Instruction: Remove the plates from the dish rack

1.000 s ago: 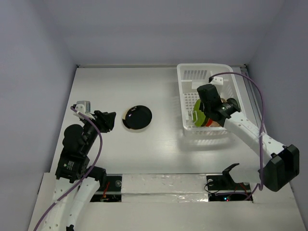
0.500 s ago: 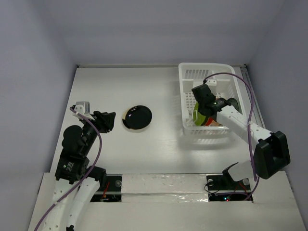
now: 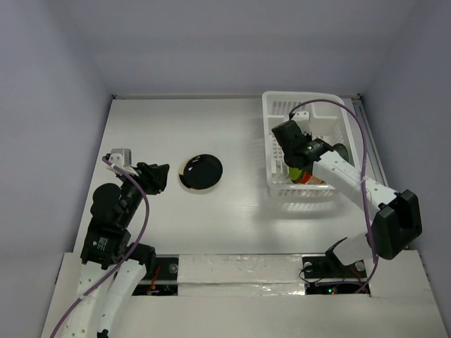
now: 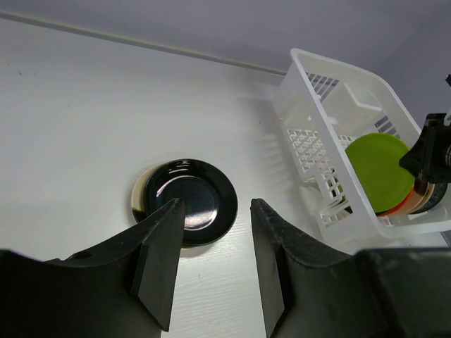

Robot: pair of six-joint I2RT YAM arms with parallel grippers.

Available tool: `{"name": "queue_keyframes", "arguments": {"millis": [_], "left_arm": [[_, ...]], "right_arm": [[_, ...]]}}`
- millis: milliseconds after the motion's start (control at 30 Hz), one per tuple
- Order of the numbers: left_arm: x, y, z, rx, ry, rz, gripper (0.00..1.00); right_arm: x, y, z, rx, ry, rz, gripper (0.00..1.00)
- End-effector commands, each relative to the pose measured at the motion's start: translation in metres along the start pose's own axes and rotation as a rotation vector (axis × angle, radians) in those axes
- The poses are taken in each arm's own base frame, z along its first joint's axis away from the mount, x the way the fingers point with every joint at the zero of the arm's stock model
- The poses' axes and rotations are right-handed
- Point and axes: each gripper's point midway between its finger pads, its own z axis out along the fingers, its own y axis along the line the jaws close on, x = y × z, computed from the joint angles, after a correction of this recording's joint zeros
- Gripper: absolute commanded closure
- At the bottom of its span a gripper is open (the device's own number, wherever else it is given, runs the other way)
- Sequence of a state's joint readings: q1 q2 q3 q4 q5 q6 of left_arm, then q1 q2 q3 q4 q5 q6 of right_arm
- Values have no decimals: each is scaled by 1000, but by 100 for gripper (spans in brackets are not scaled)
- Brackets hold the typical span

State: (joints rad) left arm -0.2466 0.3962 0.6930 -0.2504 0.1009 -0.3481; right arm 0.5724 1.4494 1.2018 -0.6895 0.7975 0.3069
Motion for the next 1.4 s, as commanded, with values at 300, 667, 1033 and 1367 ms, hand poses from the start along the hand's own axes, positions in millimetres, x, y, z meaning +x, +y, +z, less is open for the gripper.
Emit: {"name": "queue_keyframes", "arguments": {"millis": [300,667,1033,1367], "left_arm": [[-17,-6,1,23,-58,9,61],[-16,-5,3,17,-54,9,61],[-17,-4,1,10,-60,10,61],[-17,-5,2,14,-59,9,61]], "right_arm": [[-101,-28,-76,27,-267,215,100],[-114,183,-139,-898,-264,409,100],[-70,300,-93,-962,-47,415,100],[-8,332,-69,-980,127,324,68]]}}
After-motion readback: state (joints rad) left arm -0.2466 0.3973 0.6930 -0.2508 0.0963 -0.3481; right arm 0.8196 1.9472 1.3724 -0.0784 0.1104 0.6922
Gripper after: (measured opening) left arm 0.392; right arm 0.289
